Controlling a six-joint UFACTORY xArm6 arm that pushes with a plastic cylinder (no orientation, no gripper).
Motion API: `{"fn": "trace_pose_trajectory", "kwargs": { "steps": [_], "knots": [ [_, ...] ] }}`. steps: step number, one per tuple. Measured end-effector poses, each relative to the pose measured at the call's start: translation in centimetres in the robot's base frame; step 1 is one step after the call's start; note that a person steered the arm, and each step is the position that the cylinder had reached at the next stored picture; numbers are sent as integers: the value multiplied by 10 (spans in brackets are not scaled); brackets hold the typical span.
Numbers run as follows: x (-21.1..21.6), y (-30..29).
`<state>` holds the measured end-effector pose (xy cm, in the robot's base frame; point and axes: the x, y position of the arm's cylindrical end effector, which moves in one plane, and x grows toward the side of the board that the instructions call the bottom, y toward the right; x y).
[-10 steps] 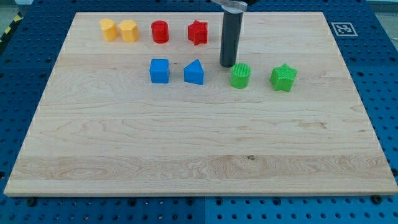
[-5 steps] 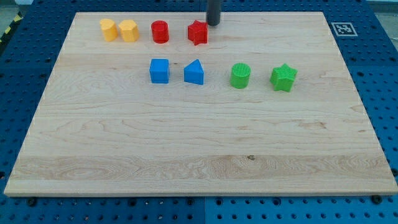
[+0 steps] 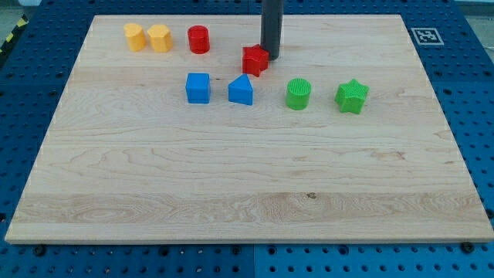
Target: Move the red star towards the blue triangle
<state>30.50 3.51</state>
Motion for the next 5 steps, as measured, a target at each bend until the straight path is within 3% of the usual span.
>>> {"fn": "trace_pose_trajectory", "kwargs": {
  "steps": [1,2,4,5],
  "knots": [
    [-40,0],
    [-49,-12],
    [-10,-20],
    [-10,-28]
  ]
}}
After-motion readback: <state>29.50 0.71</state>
